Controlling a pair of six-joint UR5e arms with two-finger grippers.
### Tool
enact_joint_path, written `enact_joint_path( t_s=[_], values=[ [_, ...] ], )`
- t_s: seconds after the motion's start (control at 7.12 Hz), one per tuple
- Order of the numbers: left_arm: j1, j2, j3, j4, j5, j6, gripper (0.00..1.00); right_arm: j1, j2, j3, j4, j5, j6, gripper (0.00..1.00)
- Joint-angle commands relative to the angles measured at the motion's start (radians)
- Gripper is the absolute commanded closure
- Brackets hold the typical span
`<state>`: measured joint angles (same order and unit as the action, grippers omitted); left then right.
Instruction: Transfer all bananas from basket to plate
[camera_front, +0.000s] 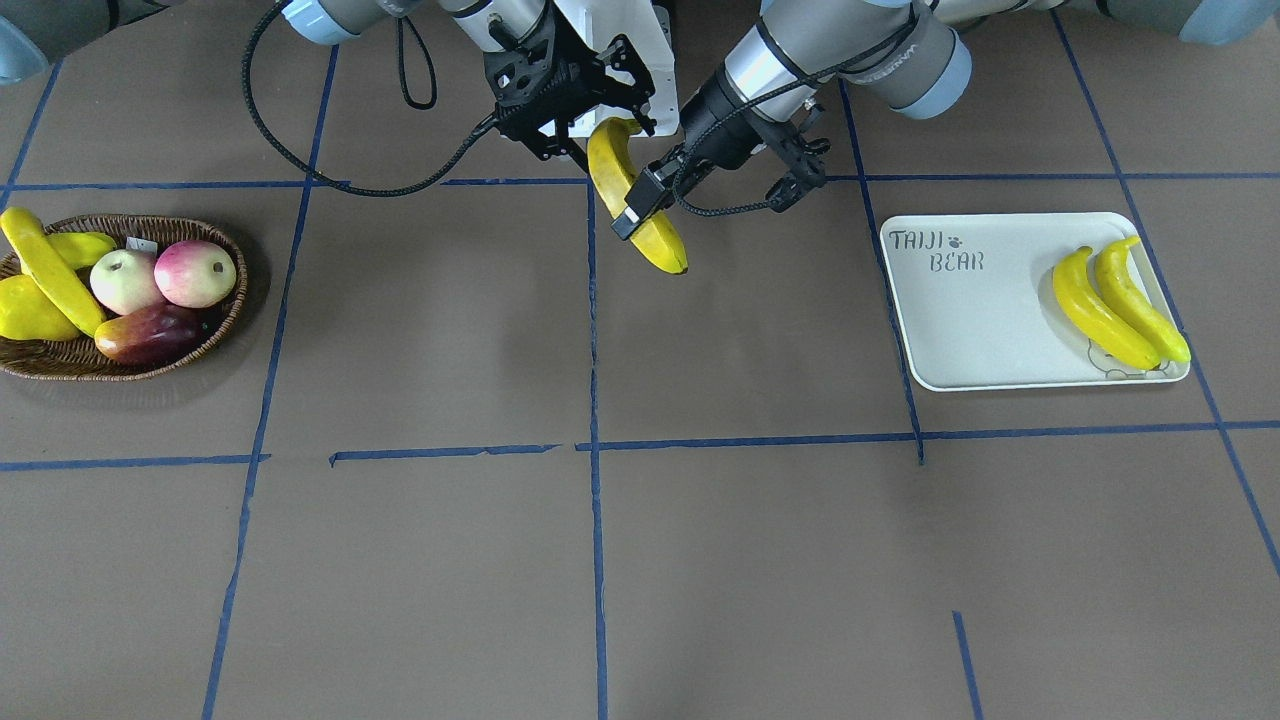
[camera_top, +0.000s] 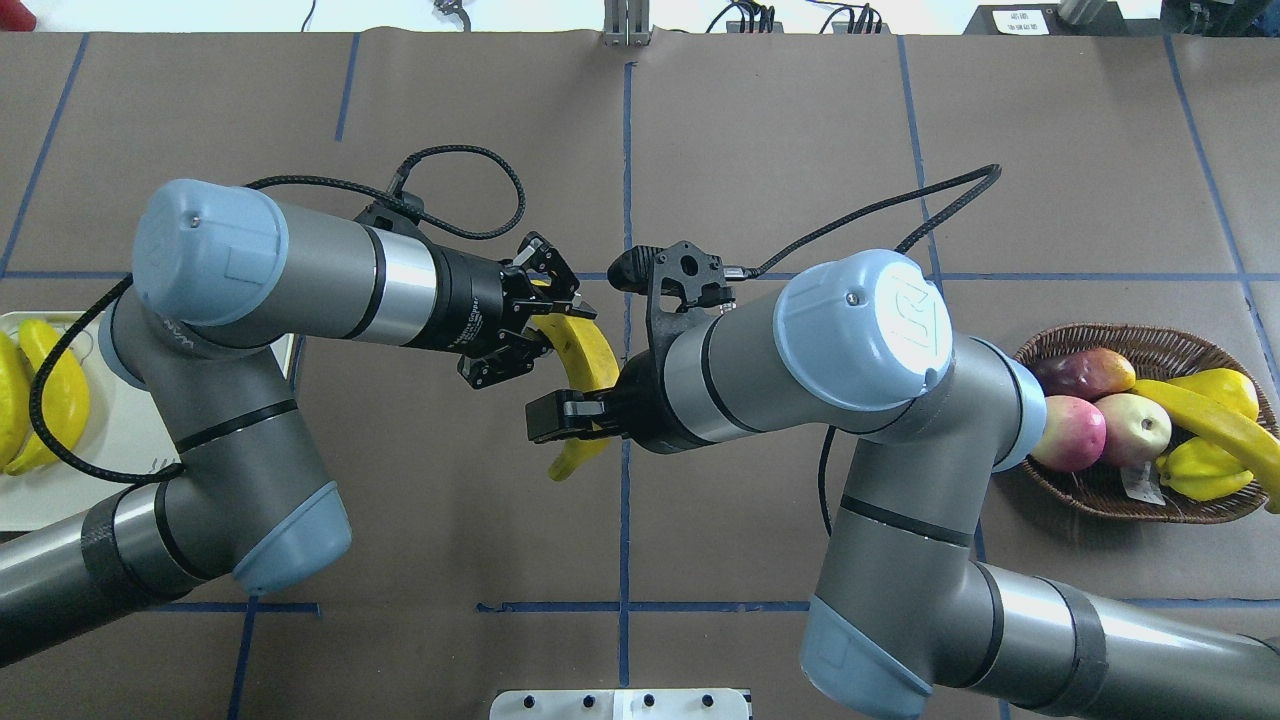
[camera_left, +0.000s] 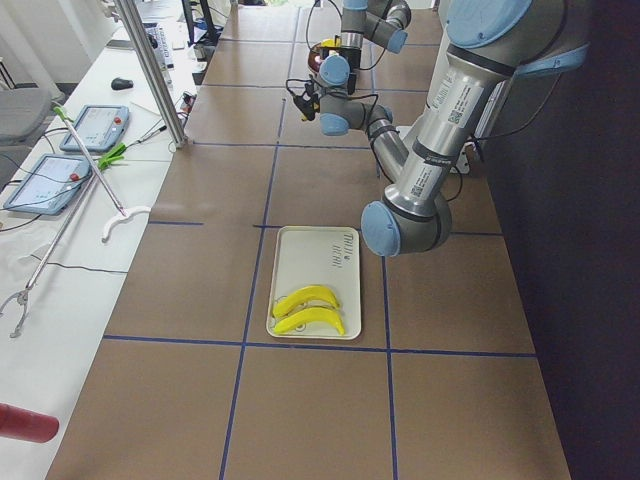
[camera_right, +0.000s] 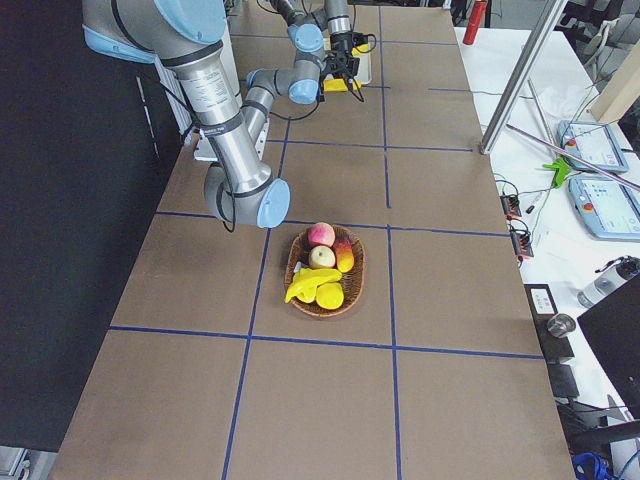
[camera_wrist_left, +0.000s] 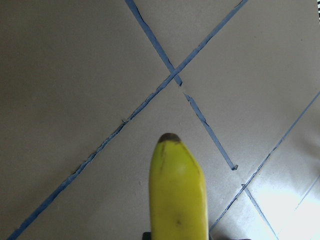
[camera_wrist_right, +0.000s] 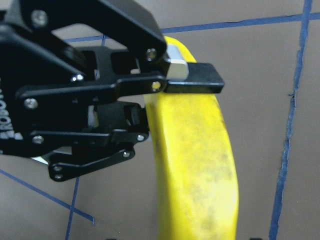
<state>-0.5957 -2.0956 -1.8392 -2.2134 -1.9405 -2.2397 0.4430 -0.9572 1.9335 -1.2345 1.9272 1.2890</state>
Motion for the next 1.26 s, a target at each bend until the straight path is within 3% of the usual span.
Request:
enact_joint_path(
  t_s=[0.0, 0.28, 0.56, 0.84, 1.12],
  values=[
    [-0.006, 0.008, 0.003, 0.004, 0.002, 0.006, 1.00, 0.046, -0.011, 0.004, -0.019, 0.088, 0.001, 0.01],
    [-0.016, 0.092, 0.003, 0.012, 0.003, 0.017, 1.00, 0.167, -0.089, 0.024, -0.100, 0.250, -0.011, 0.01],
    [-0.055, 0.222, 0.003, 0.035, 0.003, 0.114, 1.00, 0.222, -0.141, 0.021, -0.251, 0.239, -0.084, 0.01],
    [-0.126, 0.365, 0.005, 0.040, 0.003, 0.208, 1.00, 0.290, -0.149, 0.030, -0.441, 0.237, -0.291, 0.00],
    [-0.199, 0.518, 0.008, 0.037, 0.002, 0.396, 1.00, 0.312, -0.250, 0.082, -0.487, 0.228, -0.428, 0.00]
  ],
)
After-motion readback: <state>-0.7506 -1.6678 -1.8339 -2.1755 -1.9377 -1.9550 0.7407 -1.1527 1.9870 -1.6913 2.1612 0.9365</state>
